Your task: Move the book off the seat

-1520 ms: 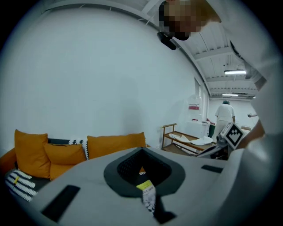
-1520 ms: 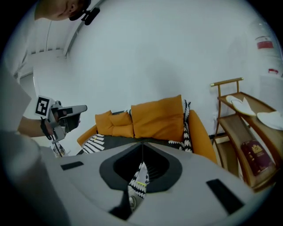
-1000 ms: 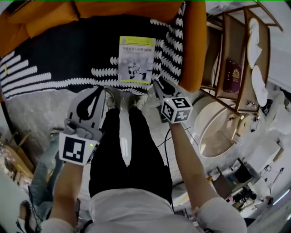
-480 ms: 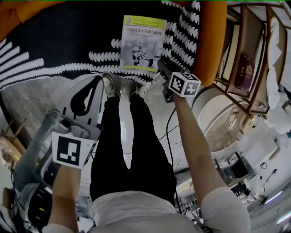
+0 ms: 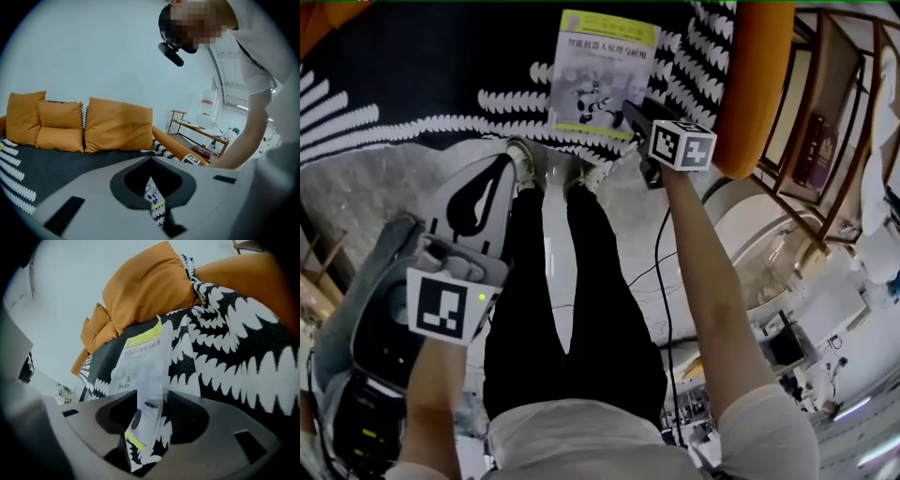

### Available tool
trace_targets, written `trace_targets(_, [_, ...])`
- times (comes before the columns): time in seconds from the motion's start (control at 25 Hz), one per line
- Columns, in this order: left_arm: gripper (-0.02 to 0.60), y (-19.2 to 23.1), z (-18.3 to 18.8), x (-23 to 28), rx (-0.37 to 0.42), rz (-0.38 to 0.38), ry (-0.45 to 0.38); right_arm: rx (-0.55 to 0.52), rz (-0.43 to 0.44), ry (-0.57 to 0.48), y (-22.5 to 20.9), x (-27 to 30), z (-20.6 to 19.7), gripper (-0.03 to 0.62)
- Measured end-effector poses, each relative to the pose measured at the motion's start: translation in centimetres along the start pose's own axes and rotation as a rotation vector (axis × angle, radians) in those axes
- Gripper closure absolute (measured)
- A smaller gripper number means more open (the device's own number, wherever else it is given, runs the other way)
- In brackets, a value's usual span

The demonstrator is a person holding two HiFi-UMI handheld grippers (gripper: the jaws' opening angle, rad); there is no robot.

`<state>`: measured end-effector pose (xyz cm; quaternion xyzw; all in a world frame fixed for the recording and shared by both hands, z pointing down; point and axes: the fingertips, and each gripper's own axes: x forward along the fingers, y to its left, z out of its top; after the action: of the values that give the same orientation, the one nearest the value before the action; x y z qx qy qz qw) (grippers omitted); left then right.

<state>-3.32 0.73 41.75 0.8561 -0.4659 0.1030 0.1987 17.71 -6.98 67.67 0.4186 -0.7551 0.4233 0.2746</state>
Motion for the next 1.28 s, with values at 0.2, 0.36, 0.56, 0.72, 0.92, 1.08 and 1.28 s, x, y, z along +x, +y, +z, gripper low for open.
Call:
trace_targets(0.2, [0.565, 0.8, -0.2, 0.5, 0.004, 0.011, 0.018, 0.035, 0.011, 0.008, 0.2, 1.8, 0.7, 0.368])
trace_targets(0.36, [0.565, 1.3, -1.1, 1.4, 0.009, 0.002, 0.040, 0.089, 0.086, -0.009, -0.3, 2.2, 0.7, 0.375])
trace_targets(0.56, [0.565, 1.0, -1.3, 2.2, -0.013, 0.005, 0.060, 0.217, 0.236, -0.009, -0.1, 1.3, 1.4, 0.438])
trace_targets(0.72, [0.565, 1.0, -0.9, 2.8, -0.045, 0.005, 0.057, 0.199, 0.289, 0.004, 1.6, 0.5, 1.6, 0.444])
trace_targets(0.92, [0.565, 1.1, 0.1, 3.6, -0.044, 0.007, 0.042, 0.085, 0.266, 0.006, 4.1, -0.6, 1.8, 0.444])
trace_targets(1.08, [0.565, 1.9, -0.2, 4.0, -0.059, 0.027, 0.042, -0.155, 0.152, 0.077, 5.0, 0.4, 0.9, 0.429])
trace_targets(1.28, [0.565, 2.3, -0.9, 4.1, -0.072, 0.032, 0.065, 0.074, 0.157, 0.081, 2.3, 2.8, 0.0, 0.428])
